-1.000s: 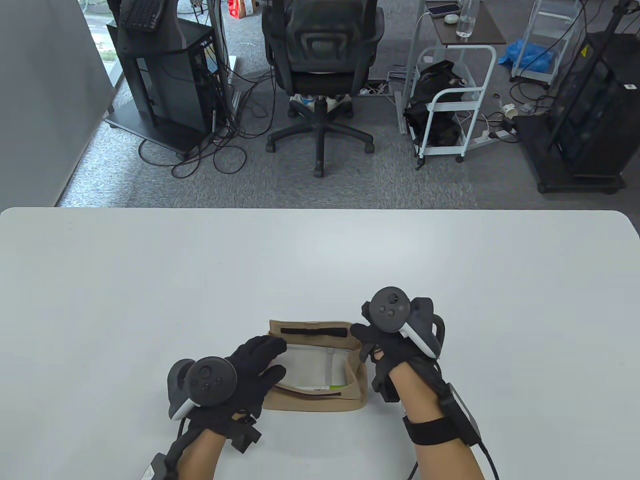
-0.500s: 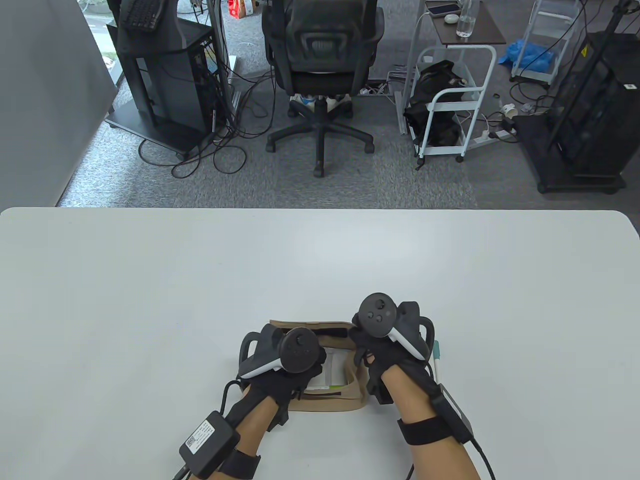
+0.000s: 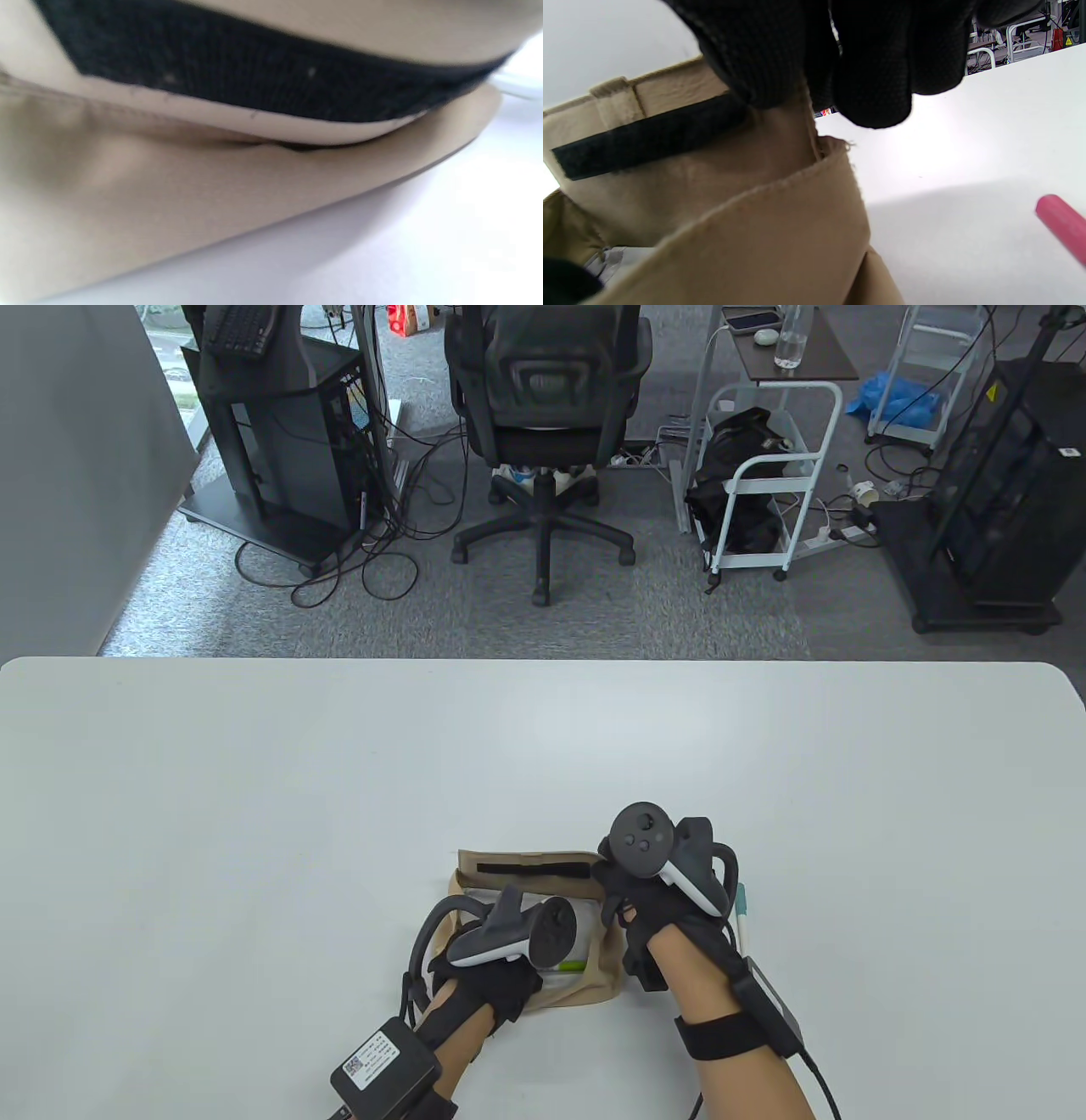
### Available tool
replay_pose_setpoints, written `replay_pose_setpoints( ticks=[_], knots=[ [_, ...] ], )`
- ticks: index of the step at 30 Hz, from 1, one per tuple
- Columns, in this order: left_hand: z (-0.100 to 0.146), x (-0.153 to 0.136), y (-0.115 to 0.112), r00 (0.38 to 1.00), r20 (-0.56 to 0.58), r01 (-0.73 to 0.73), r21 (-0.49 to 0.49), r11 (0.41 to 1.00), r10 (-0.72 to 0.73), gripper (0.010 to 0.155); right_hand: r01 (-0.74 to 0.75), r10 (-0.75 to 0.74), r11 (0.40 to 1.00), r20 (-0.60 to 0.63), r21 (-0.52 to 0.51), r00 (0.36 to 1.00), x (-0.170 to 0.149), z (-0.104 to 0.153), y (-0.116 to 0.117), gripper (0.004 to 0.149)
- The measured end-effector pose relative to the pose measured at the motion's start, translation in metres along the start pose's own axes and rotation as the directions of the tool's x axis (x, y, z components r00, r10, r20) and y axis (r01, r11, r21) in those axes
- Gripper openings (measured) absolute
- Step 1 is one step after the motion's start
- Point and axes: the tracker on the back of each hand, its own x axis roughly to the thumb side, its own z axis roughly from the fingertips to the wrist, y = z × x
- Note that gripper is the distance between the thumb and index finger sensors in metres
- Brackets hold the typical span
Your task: Twist to extend twist pen refills
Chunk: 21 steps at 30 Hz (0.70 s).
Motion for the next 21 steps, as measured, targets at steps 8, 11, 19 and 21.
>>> replay_pose_setpoints(
  ticks=[8,11,19,21],
  knots=[
    [0.0,-0.001,-0.002,1.0,0.005,-0.011,0.038,0.999,0.011,0.055,-0.001,0.001,1.0,0.0,0.0,1.0,0.0,0.0,0.0,0.047],
    [0.0,-0.005,-0.003,0.998,0.01,-0.059,0.038,0.998,0.059,0.053,0.003,-0.003,1.0,0.0,0.0,1.0,0.0,0.0,0.001,0.047],
    [0.0,-0.005,-0.004,0.997,0.022,-0.071,0.027,0.997,0.07,0.05,0.015,-0.016,0.999,0.003,0.032,1.0,-0.001,-0.001,0.001,0.046],
    [0.001,-0.008,-0.006,0.995,0.026,-0.098,0.019,0.995,0.098,0.05,0.018,-0.018,0.999,0.003,0.032,1.0,-0.002,-0.001,0.001,0.045]
  ],
)
